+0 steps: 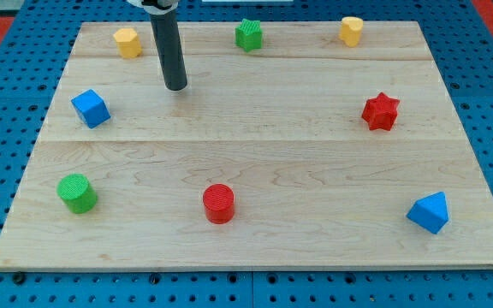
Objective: Move the red circle up a bit
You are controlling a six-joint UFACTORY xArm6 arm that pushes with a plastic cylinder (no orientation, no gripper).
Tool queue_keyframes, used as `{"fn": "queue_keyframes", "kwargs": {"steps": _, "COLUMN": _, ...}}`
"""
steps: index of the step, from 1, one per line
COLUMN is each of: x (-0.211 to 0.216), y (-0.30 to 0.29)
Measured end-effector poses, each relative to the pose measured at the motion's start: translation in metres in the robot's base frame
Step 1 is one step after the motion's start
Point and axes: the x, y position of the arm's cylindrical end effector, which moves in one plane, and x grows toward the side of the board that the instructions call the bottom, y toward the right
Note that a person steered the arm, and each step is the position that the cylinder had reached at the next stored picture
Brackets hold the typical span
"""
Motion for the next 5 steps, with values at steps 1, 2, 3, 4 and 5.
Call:
{"fn": "queue_keyframes", "kwargs": {"steps": 1, "x": 0.0, "y": 0.0}}
{"fn": "queue_keyframes", "kwargs": {"steps": 2, "x": 0.0, "y": -0.001}}
{"fn": "queue_keyframes", "kwargs": {"steps": 3, "x": 0.0, "y": -0.001}}
{"fn": "queue_keyframes", "kwargs": {"steps": 4, "x": -0.0008, "y": -0.001}}
{"fn": "queue_keyframes", "kwargs": {"steps": 5, "x": -0.0018, "y": -0.001}}
